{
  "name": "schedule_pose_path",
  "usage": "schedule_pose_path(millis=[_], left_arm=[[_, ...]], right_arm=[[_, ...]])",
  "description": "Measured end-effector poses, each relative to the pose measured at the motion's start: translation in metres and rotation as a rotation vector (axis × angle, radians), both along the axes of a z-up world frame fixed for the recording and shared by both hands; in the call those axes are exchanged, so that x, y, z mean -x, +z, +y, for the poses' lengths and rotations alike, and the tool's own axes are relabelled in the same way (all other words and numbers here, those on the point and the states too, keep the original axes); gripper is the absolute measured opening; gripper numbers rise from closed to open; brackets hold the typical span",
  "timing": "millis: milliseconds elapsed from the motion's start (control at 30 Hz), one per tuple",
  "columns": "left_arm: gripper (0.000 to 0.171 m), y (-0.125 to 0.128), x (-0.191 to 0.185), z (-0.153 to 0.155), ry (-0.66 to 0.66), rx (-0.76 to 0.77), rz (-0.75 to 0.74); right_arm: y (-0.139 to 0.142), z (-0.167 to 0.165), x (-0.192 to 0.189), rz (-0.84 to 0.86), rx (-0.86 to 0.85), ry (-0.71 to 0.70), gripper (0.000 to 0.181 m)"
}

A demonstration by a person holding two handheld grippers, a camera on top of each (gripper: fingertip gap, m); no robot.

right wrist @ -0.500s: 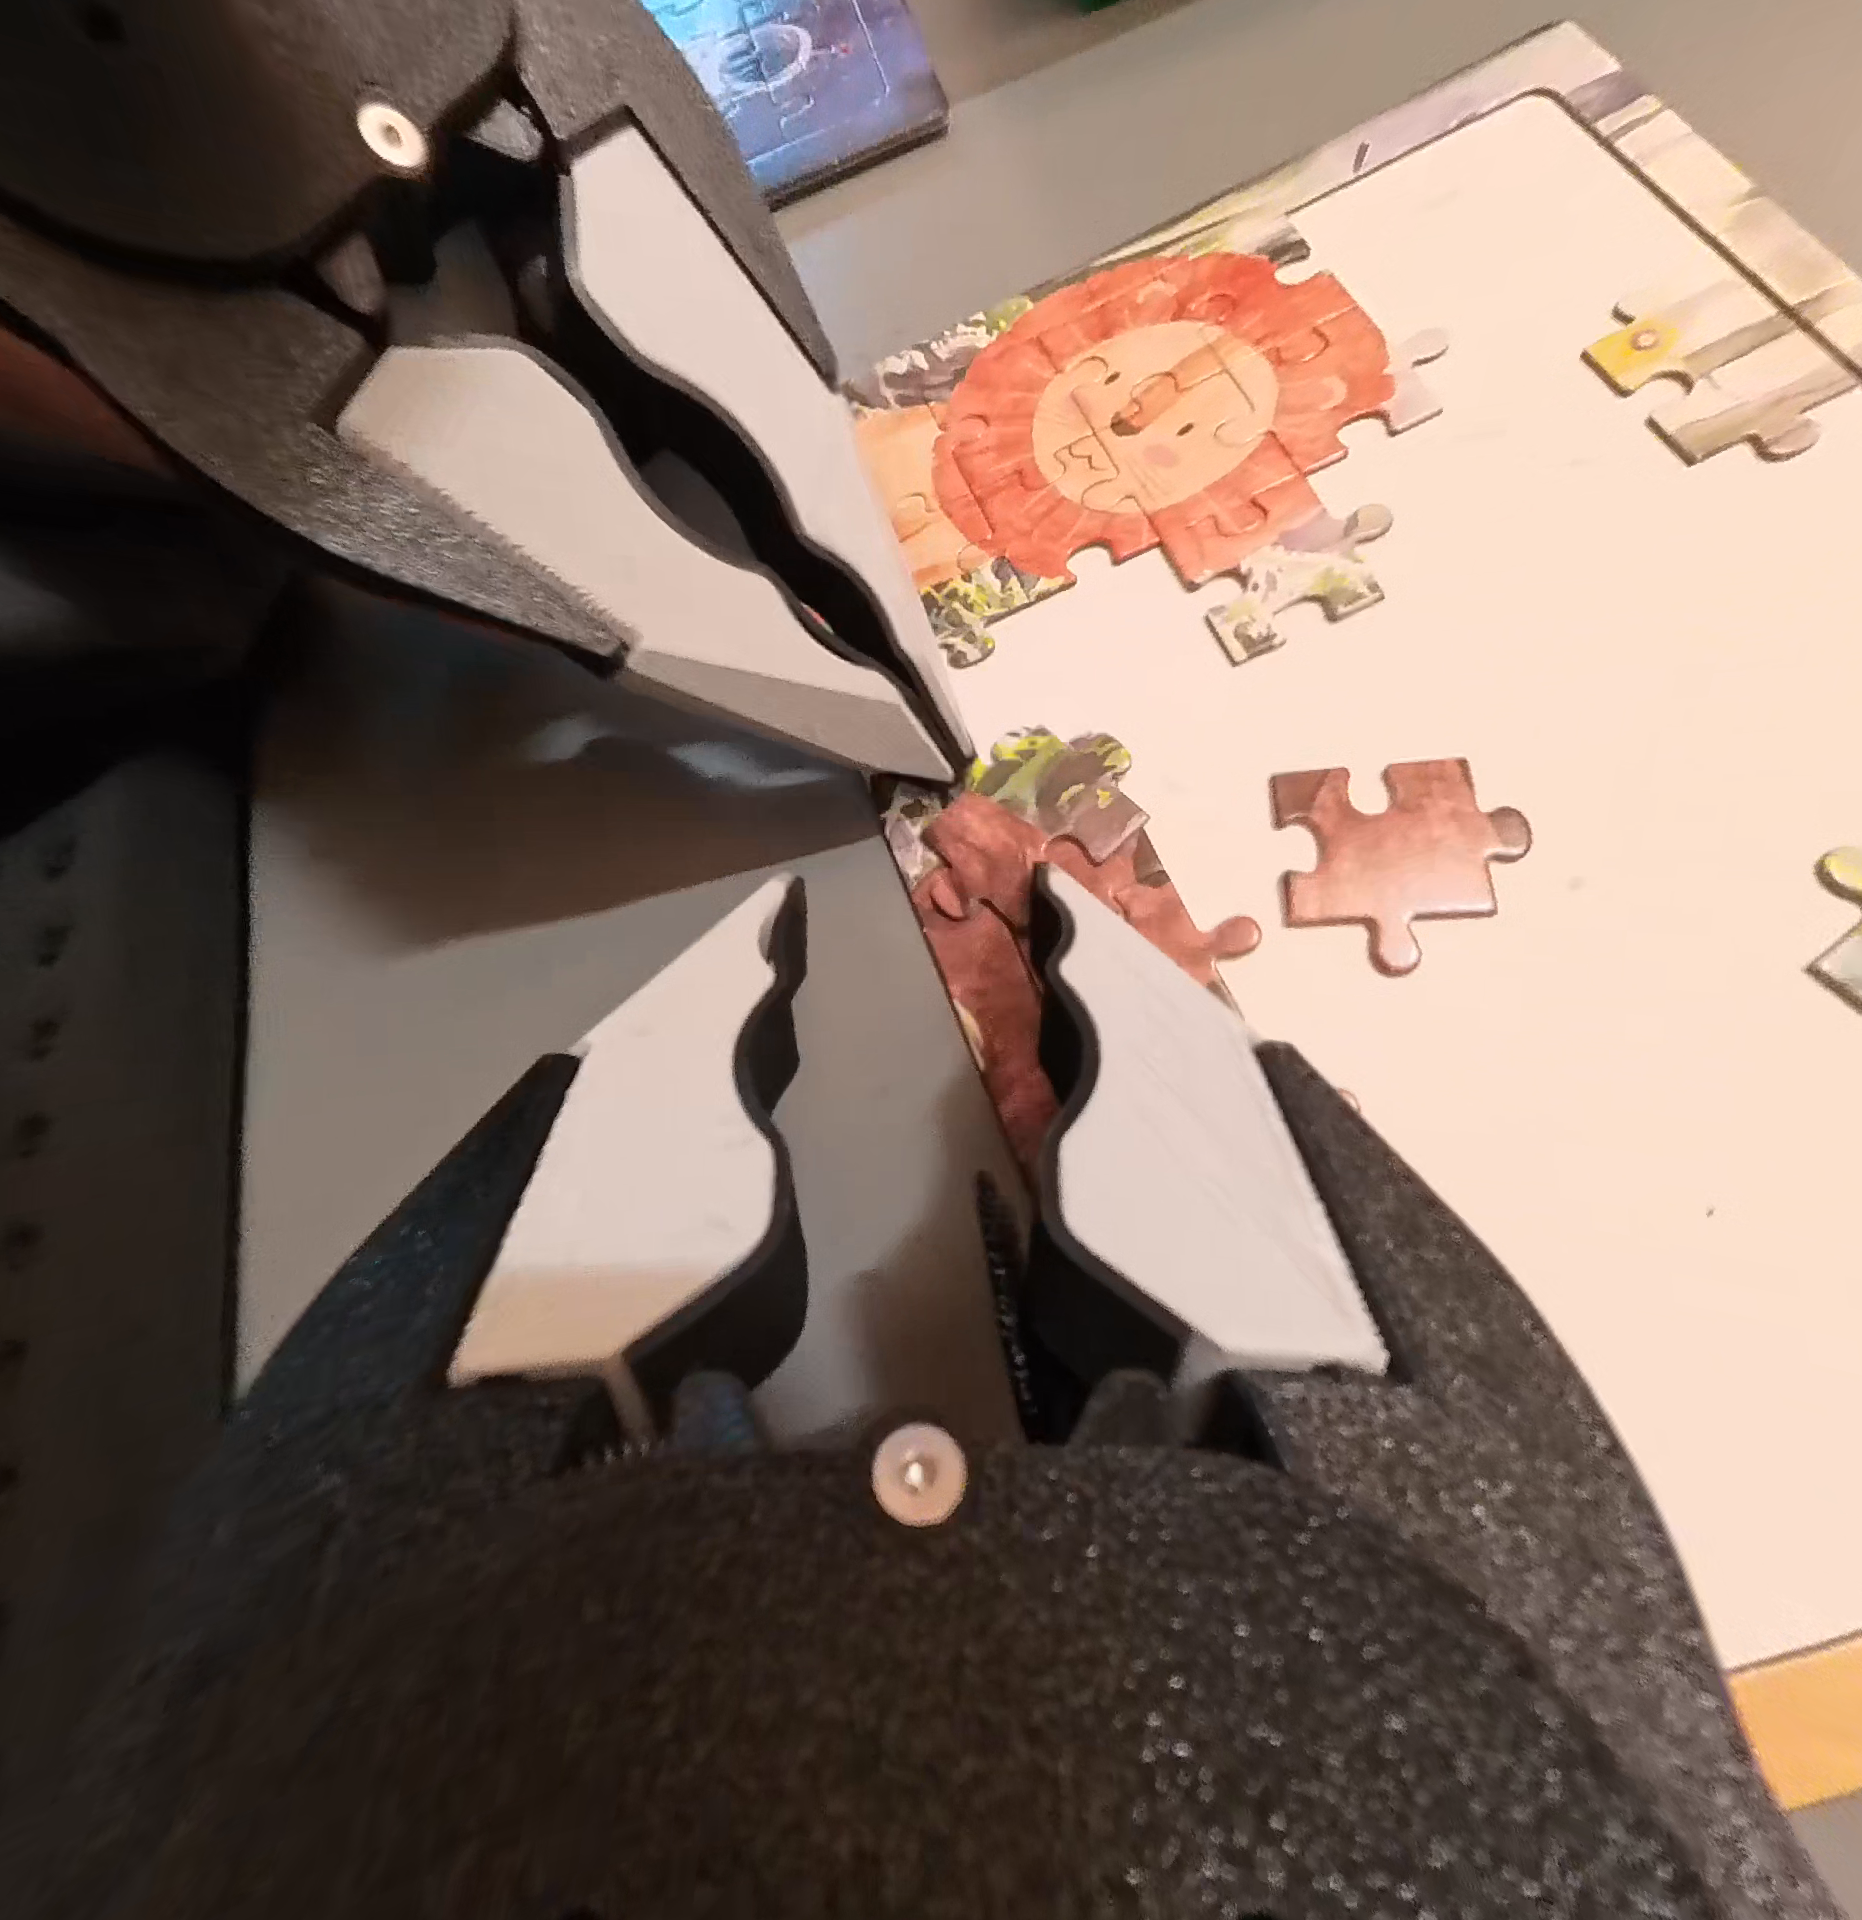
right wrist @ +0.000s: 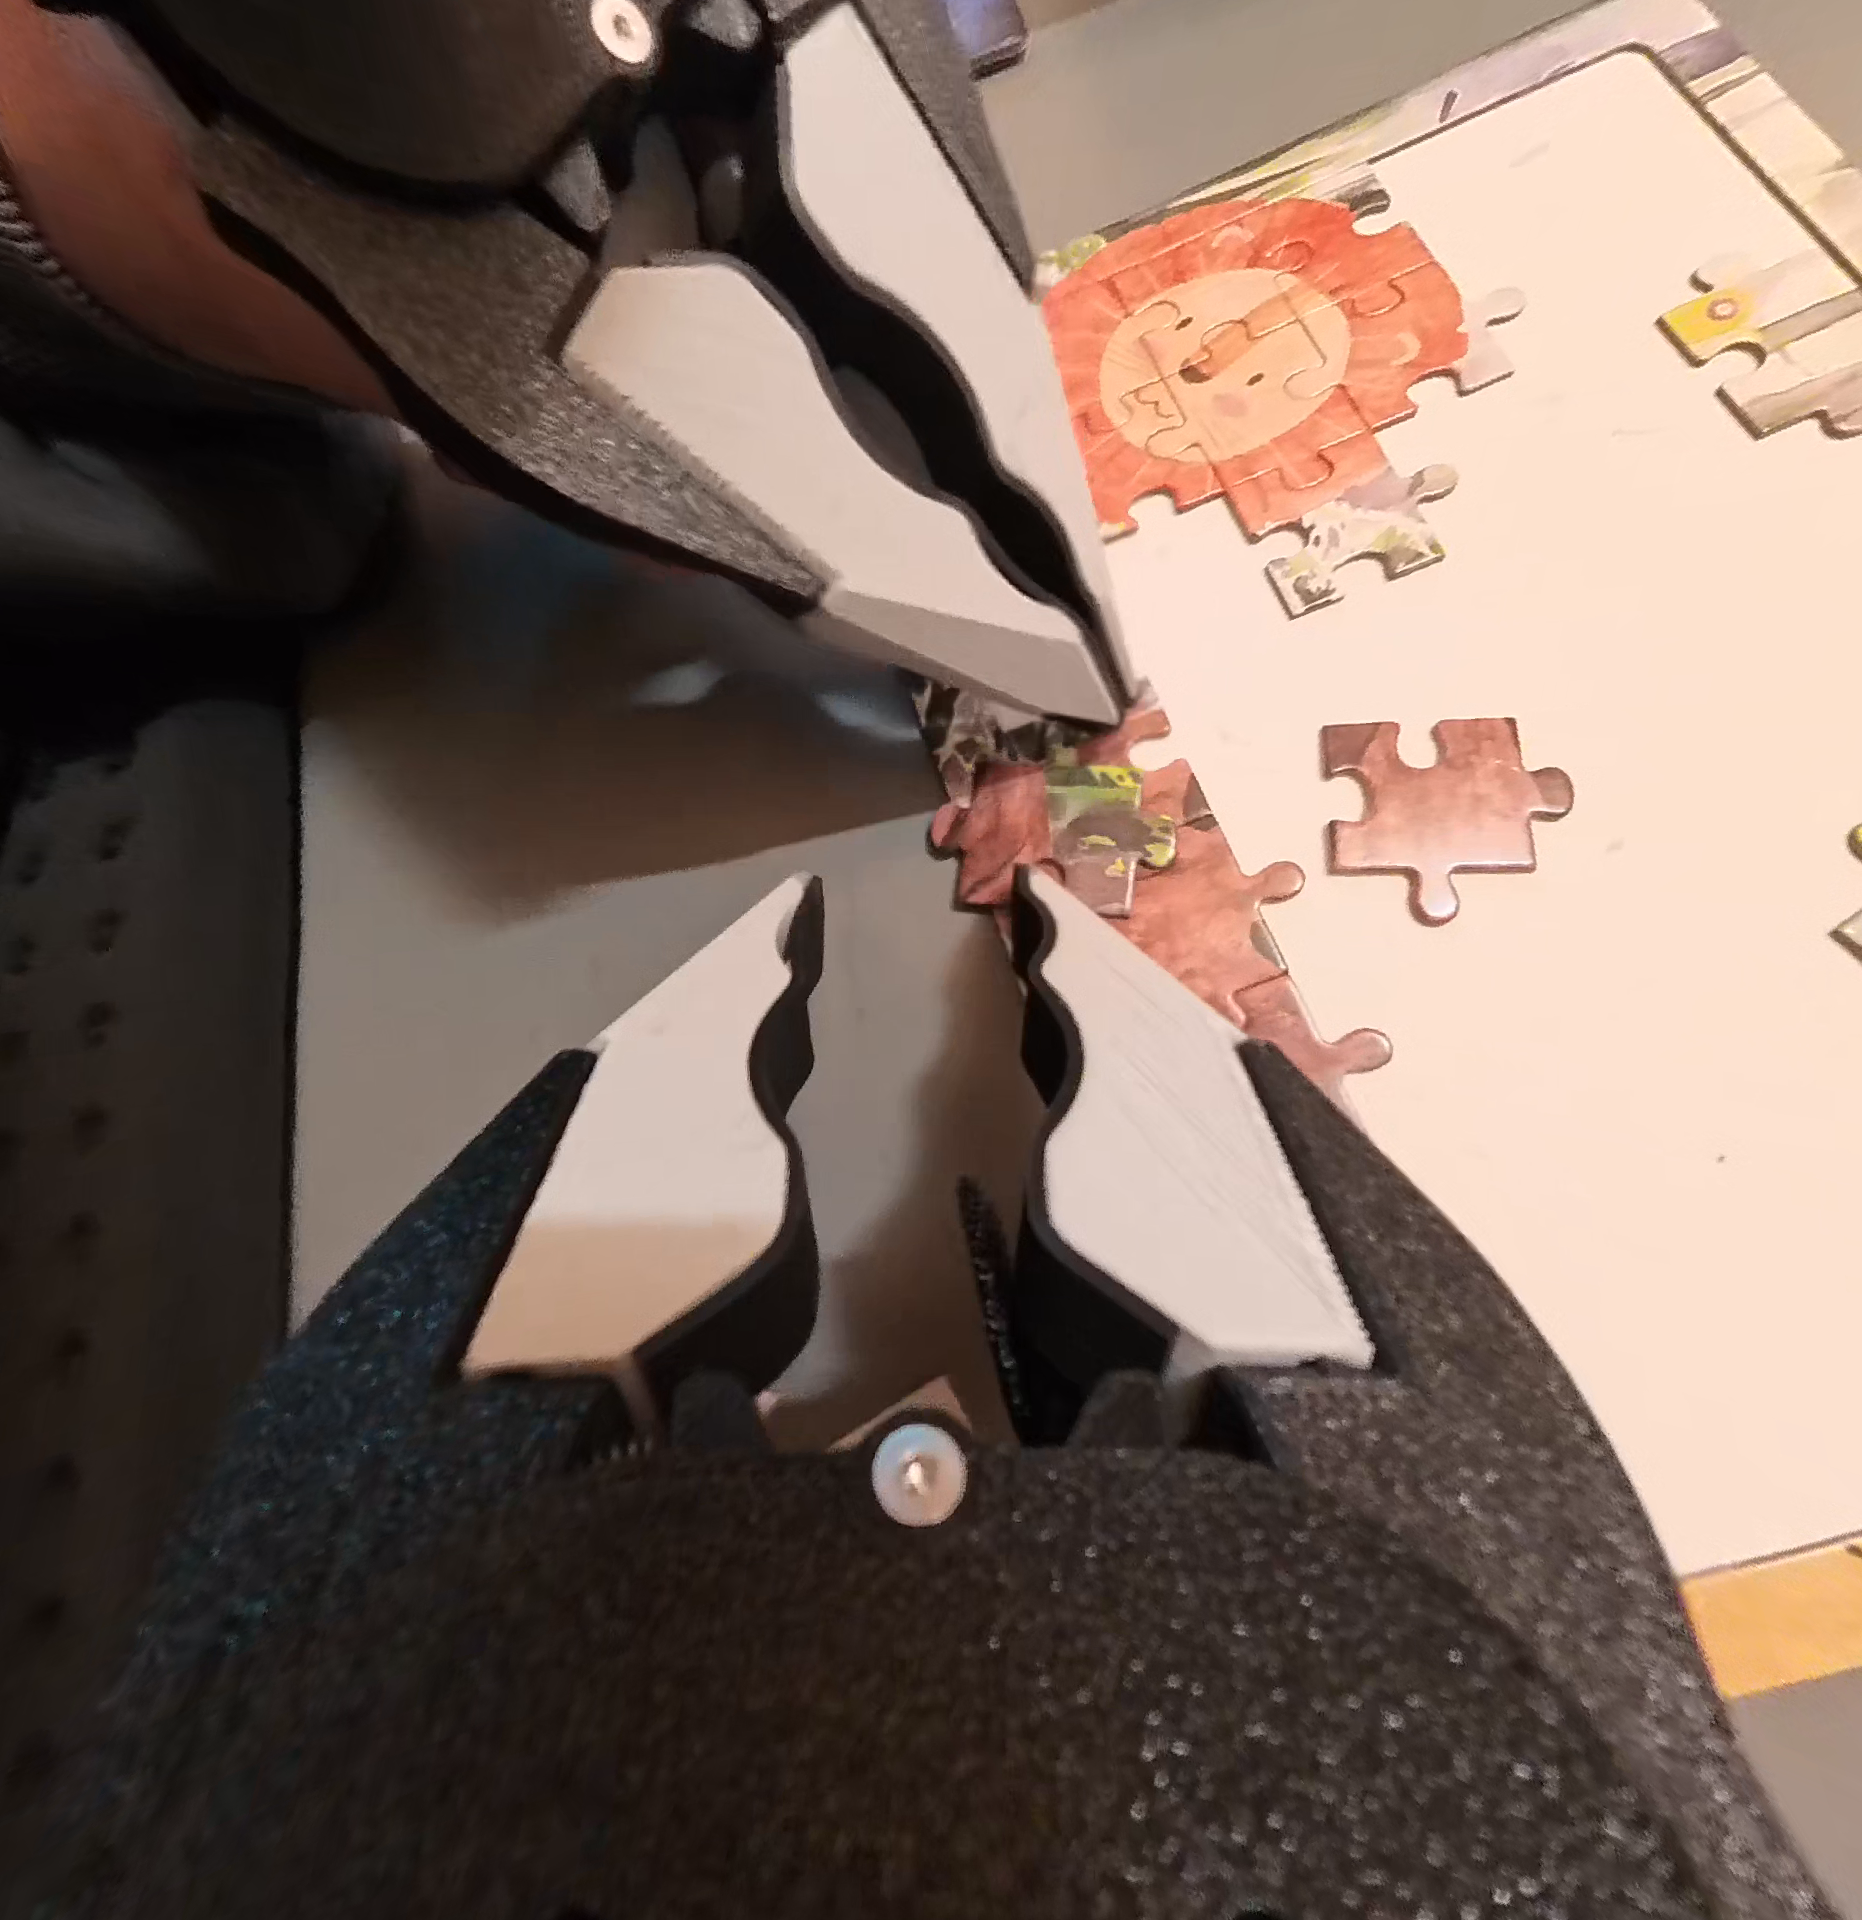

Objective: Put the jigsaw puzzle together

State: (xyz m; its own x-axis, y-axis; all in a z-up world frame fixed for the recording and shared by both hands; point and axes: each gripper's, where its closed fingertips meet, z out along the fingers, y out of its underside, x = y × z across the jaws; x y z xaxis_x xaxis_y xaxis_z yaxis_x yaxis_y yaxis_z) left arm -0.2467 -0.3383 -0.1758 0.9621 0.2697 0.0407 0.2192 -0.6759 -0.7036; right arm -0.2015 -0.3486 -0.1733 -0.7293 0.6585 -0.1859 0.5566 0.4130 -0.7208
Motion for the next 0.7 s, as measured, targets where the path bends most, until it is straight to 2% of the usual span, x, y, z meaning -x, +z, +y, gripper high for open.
schedule_pose_path(millis=[100,300,700], left_arm=[[0.0,0.002,-0.007,-0.007,-0.018,-0.01,-0.033],[0.0,0.0,-0.038,-0.01,-0.175,-0.017,-0.067],[0.0,-0.002,-0.015,-0.004,-0.092,0.027,-0.007]], right_arm=[[0.0,0.003,0.006,0.018,0.002,-0.024,0.04],[-0.002,-0.002,0.012,0.024,0.009,-0.024,0.051],[-0.003,0.015,0.004,0.024,-0.067,-0.035,0.042]])
